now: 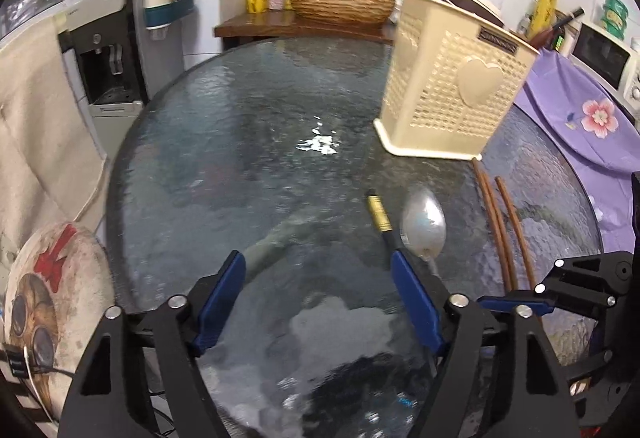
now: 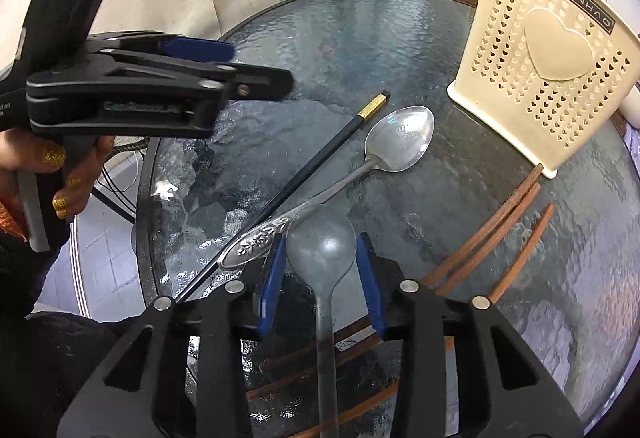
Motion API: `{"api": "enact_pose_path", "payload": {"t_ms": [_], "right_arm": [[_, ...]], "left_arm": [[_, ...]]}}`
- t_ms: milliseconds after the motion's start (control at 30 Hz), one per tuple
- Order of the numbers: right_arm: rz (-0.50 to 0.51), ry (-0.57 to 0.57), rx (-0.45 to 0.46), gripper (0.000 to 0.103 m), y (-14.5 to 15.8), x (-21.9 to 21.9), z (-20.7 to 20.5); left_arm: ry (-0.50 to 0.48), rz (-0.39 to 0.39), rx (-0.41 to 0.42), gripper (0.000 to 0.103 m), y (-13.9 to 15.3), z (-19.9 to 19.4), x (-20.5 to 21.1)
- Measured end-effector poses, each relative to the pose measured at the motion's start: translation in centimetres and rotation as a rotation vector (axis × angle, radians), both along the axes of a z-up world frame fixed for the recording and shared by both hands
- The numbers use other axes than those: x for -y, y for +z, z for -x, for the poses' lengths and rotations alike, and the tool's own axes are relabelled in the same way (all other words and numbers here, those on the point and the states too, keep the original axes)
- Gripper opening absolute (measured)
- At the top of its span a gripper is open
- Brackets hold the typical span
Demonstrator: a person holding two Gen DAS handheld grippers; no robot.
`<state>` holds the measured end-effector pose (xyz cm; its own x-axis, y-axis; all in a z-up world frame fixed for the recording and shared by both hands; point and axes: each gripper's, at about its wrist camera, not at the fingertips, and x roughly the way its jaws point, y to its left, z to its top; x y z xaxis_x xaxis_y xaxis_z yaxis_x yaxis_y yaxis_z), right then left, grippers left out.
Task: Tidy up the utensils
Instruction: 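Grasp the gold-tipped black chopstick with the left tool while the right tool grasps the clear plastic spoon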
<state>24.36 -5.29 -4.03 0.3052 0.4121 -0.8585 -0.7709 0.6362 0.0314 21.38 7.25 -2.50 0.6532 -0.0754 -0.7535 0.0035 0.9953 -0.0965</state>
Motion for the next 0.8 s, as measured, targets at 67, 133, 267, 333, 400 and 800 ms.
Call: {"api": "enact_pose_path", "payload": {"t_ms": [67, 133, 267, 333, 400, 800], "right_arm": [[-0.013, -0.016, -0.006, 0.037, 0.0, 0.3, 0.1], [-0.034, -0.040, -0.005, 0.037, 0.3, 0.8, 0.2], [-0.082, -0.100, 0.002, 0.037, 1.3, 2.3, -0.3], [-0.101, -0.144, 0.009, 0.037, 1.9, 3.2, -0.6], [-0.115, -0.175, 0.013, 0.037, 2.4, 3.9, -0.8], [-0.221, -0.334, 0.055, 0.037, 5.1, 7.1, -1.8]], "left_arm": [[-0.026, -0.004, -0.014, 0.059, -0.3, -0.5, 0.9], [-0.050, -0.010, -0.029, 0.053, -0.5, -1.0, 1.8], [-0.089, 0.001, -0.062, 0.046, -1.2, -1.7, 2.9], [-0.098, -0.007, -0.082, 0.038, -1.6, -2.1, 3.3], [-0.100, -0.012, -0.094, 0.032, -1.9, -2.3, 3.5], [-0.111, -0.071, -0.105, 0.020, -1.8, -4.3, 4.7]]}}
